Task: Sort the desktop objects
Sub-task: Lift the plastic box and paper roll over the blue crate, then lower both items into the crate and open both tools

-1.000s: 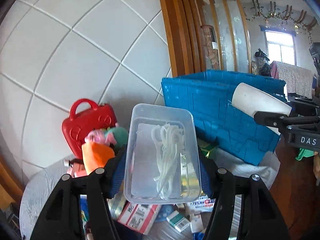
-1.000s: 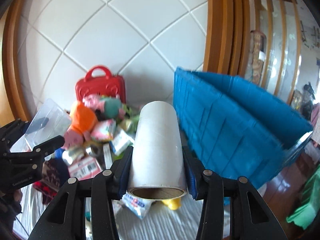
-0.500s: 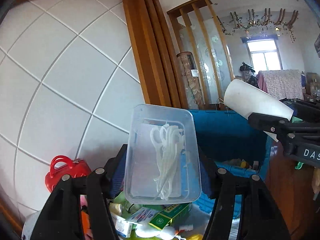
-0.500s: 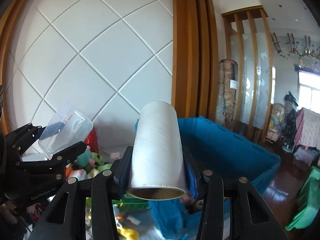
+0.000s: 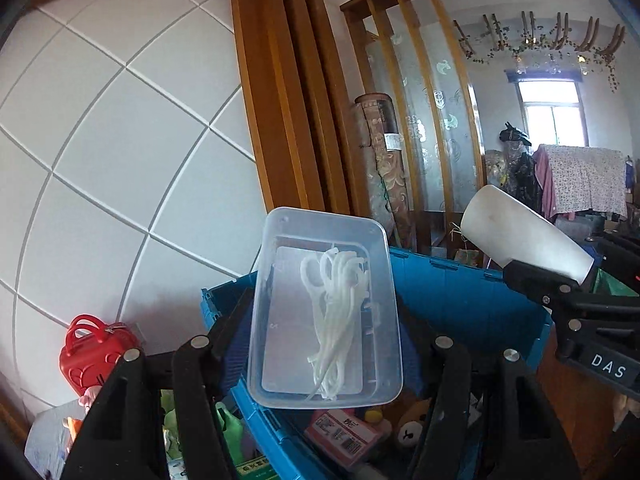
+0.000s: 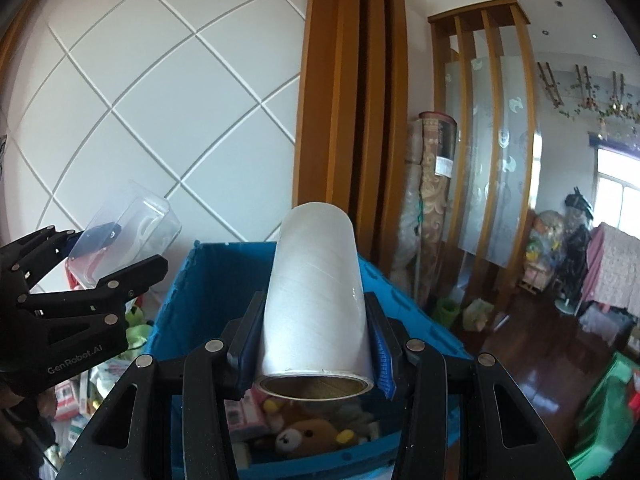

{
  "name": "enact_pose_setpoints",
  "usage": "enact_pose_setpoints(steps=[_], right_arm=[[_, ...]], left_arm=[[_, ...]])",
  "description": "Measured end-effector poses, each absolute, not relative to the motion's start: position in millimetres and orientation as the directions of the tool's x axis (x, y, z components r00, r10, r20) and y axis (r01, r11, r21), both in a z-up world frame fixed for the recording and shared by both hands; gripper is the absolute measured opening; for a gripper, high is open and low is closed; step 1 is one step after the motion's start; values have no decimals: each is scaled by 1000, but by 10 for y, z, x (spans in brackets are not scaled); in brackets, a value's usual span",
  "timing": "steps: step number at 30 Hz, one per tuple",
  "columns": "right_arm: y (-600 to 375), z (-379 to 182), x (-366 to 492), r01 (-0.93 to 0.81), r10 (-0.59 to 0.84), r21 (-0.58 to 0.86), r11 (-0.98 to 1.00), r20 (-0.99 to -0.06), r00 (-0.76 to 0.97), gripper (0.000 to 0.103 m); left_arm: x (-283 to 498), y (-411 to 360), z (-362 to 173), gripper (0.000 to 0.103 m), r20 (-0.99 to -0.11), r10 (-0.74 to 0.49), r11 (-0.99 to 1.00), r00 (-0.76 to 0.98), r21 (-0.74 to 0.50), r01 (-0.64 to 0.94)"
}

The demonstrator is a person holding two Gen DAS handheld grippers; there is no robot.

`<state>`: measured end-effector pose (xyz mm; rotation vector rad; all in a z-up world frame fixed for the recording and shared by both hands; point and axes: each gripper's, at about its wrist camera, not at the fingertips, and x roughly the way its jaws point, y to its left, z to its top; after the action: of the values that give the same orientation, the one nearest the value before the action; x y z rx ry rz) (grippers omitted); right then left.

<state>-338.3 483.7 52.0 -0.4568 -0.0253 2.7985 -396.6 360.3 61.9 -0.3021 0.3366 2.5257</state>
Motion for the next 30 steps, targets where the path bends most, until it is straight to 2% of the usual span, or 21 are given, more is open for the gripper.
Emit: enact_pose_setpoints(steps=[11, 13, 14, 15, 17, 30], right_arm=[[5397, 278, -3686, -286, 271, -20, -958, -386, -882, 46], [5407, 280, -3709, -282, 265, -13, -959, -389, -883, 46], [5422, 281, -3709, -285, 264, -4, -959, -383, -885, 47], [5433, 288, -3710, -290, 270, -4, -957, -380, -885, 51], [5435, 308, -3721, -290, 272, -9, -957, -378, -885, 55], [5431, 384, -3567, -263, 244, 9, -965, -348, -905, 57]], left_arm=[[-4090, 4039, 450, 63, -381, 426, -821, -820, 219, -528], [-4117, 4056, 449, 76, -378, 415, -825, -827, 228, -518], [-4115, 4061, 461, 86, -366, 403, -832, -839, 236, -502], [-4100, 4060, 472, 94, -352, 393, -839, -850, 242, -488], [-4088, 4059, 494, 99, -339, 387, -845, -857, 242, -477], [-4033, 4016, 555, 101, -318, 355, -863, -879, 250, -439]])
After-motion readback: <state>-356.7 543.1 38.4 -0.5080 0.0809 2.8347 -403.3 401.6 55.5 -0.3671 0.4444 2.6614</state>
